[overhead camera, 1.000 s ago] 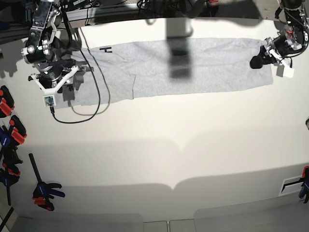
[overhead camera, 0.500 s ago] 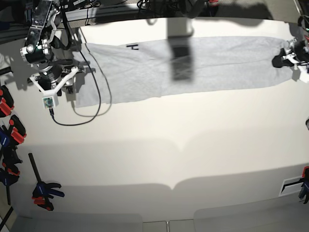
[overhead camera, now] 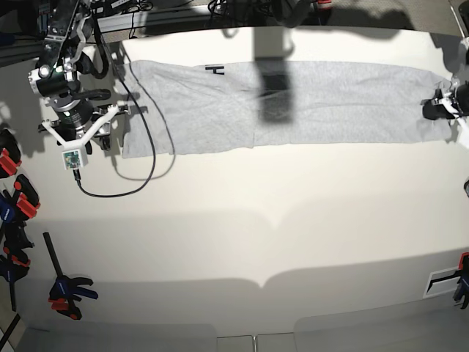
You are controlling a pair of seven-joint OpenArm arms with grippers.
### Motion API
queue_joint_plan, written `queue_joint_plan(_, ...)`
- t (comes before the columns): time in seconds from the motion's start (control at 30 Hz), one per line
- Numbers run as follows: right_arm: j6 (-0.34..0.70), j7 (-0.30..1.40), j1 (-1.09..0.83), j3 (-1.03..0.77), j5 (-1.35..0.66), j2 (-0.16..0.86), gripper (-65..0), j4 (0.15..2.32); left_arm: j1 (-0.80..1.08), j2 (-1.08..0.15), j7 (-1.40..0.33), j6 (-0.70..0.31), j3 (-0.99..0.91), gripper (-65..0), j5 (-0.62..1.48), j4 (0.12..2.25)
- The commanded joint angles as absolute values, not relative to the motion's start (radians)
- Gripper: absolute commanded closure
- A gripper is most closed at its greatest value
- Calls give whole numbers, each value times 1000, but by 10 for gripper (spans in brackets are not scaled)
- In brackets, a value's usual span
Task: Fold the T-shirt properly
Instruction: 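Move the left gripper to the strip's end and grasp it, then fold the strip's end inward toward the middle with the left gripper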
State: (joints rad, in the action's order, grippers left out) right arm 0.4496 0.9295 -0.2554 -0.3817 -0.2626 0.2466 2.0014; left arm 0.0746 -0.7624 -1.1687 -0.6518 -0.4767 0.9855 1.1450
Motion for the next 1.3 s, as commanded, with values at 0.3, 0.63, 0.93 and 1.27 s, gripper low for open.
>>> queue_joint_plan(0.3, 456, 915, -247, -386, -270, 258, -227, 2022, 67, -657, -1343, -580, -484, 0, 970, 1533)
queue_joint_plan(0.63, 456, 918, -247, -386, -270, 258, -227, 2022, 178, -518, -1316, -568, -484, 0, 970, 1823)
queue_joint_plan(0.93, 456, 918, -247, -386, -270, 258, -227, 2022, 214, -369, -1256, -568, -483, 0, 970, 1860)
queue_joint_plan(1.27, 456, 917, -247, -386, -270, 258, -227, 2022, 213, -272, -1255, -569, -483, 0, 970, 1860)
